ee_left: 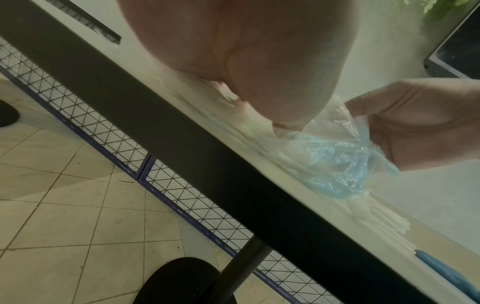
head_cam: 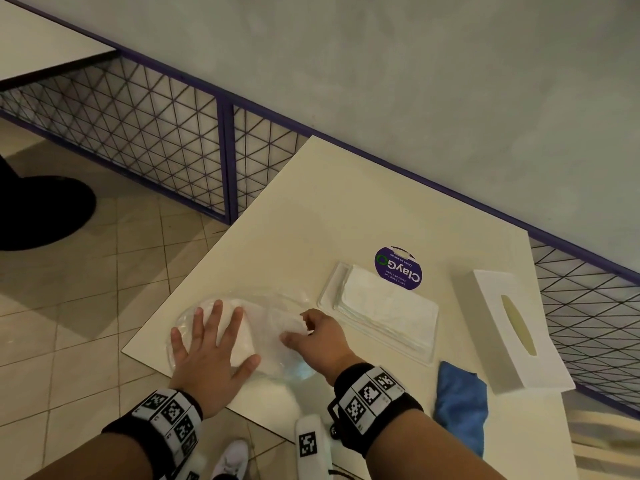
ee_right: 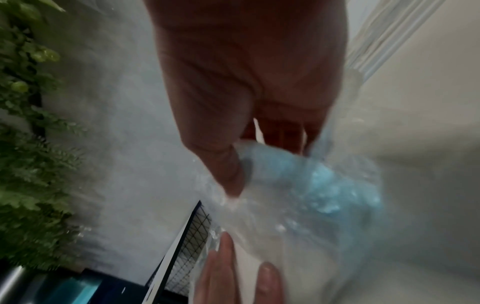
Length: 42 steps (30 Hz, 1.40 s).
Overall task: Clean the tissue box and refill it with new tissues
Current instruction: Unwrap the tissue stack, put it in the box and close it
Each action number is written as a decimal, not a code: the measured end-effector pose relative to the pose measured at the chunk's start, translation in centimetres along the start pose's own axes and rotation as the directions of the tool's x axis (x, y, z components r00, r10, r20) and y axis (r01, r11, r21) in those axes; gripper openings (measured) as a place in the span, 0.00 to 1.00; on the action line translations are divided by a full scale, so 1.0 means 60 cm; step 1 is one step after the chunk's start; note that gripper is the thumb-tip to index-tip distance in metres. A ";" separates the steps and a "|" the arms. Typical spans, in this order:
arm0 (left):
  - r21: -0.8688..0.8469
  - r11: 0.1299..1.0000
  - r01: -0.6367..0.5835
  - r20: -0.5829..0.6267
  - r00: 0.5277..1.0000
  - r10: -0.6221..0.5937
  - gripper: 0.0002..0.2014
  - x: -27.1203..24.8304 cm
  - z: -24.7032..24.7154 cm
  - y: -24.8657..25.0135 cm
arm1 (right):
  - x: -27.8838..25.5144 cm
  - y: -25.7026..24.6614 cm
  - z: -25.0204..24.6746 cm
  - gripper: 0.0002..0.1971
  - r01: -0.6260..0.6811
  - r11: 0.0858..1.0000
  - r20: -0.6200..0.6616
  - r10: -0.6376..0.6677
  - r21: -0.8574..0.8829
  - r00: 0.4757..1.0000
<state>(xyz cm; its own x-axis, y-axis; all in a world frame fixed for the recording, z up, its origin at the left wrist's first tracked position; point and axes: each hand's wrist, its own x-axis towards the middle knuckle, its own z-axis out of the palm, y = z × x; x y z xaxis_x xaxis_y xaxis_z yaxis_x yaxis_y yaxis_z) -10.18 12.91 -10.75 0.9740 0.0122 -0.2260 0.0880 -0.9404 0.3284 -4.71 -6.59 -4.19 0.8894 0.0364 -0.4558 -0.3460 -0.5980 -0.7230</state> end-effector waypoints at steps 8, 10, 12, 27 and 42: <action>-0.050 0.998 0.044 0.021 0.999 -0.043 0.44 -0.002 -0.013 0.010 | 0.007 -0.006 -0.016 0.21 -0.082 0.982 0.010 0.082 0.171 0.997; -0.048 0.998 0.051 0.031 0.998 -0.049 0.44 -0.002 -0.017 0.013 | 0.004 -0.009 -0.034 0.17 -0.059 0.960 -0.056 0.078 0.274 0.995; -0.021 0.998 0.063 0.053 0.997 -0.062 0.44 -0.001 -0.019 0.015 | 0.001 -0.008 -0.058 0.10 -0.016 0.939 -0.140 0.068 0.344 0.988; -0.201 0.960 -0.195 -0.325 0.938 0.123 0.20 0.032 -0.159 0.126 | -0.140 0.041 -0.284 0.14 0.128 0.704 -0.194 0.014 0.698 0.981; -0.758 -0.063 0.649 0.542 0.681 0.493 0.49 0.042 -0.139 0.282 | -0.179 0.103 -0.316 0.27 0.112 0.591 -0.220 0.114 0.799 0.969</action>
<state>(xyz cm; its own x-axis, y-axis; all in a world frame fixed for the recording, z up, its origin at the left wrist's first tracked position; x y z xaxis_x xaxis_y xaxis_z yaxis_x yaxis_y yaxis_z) -4.50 -0.12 1.87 0.5937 -0.6392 -0.4888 0.7847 0.3252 0.5277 -10.75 -25.85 6.10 0.8880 -0.2088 -0.4097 -0.3437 0.2905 -0.8930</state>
